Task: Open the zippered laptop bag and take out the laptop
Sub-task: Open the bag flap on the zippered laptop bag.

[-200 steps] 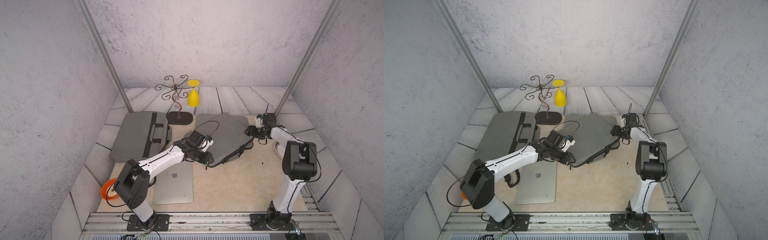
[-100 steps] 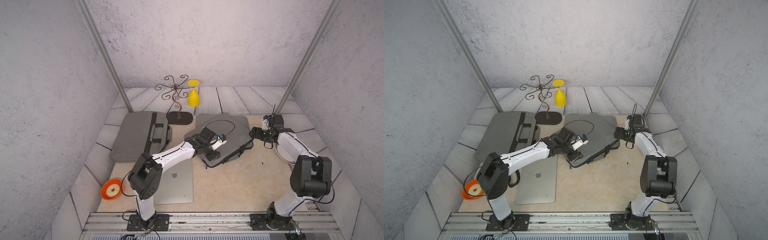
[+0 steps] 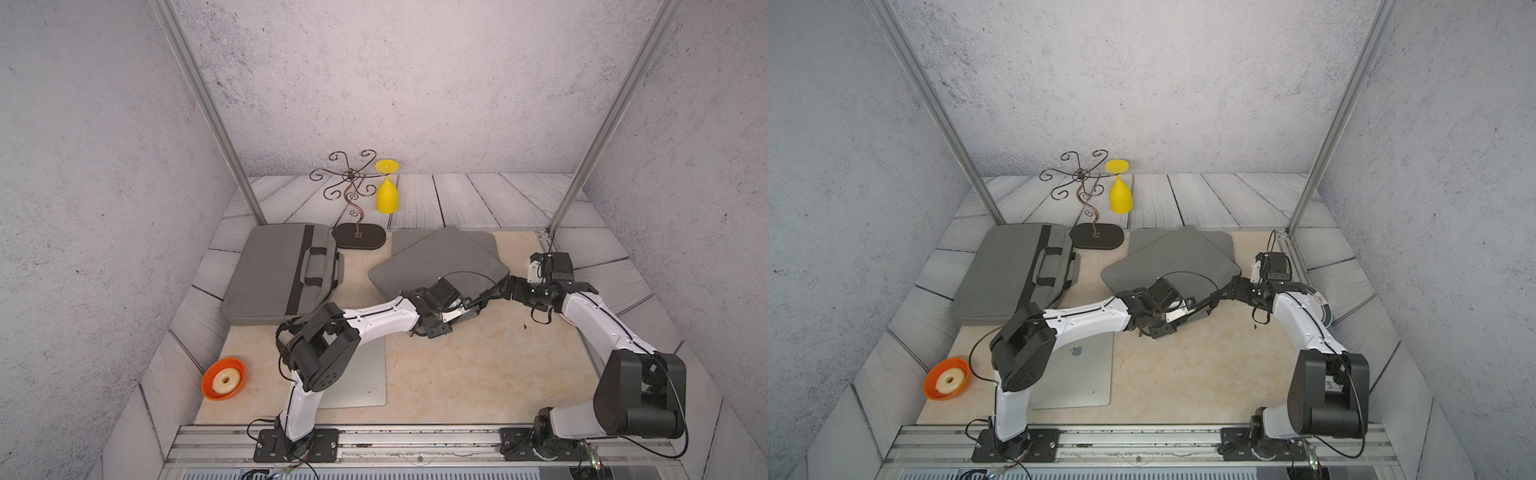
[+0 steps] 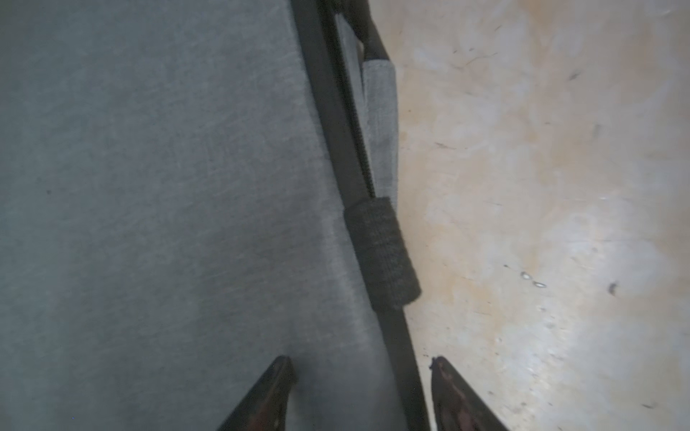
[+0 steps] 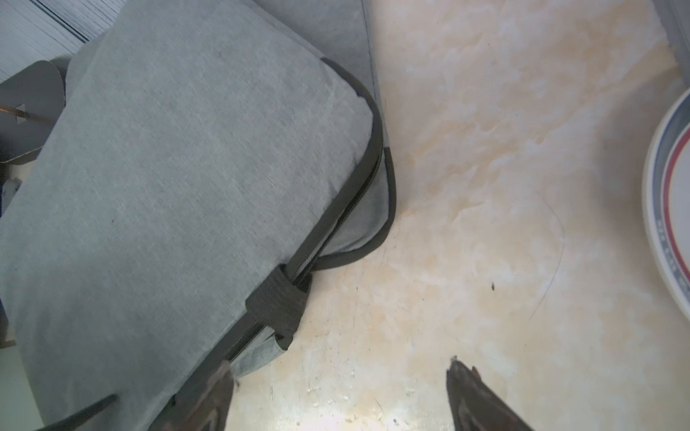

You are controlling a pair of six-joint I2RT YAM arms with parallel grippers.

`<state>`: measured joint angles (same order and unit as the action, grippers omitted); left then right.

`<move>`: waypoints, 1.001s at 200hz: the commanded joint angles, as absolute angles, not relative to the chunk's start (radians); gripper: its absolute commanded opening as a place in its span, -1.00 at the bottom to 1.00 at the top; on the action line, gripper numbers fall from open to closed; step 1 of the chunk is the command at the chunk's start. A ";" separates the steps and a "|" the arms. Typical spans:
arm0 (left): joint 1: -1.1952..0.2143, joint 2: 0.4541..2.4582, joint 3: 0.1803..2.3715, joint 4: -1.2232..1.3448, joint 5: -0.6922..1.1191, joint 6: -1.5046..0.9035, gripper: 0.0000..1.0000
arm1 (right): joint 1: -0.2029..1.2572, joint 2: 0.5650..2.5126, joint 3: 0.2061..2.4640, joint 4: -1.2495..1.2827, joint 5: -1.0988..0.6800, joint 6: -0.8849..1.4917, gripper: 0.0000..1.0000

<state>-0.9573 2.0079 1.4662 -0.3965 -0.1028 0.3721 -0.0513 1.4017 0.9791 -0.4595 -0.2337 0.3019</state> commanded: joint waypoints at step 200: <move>-0.897 2.002 1.710 -0.564 -0.330 0.199 -1.00 | -0.049 1.325 0.851 -0.364 -0.435 0.445 0.75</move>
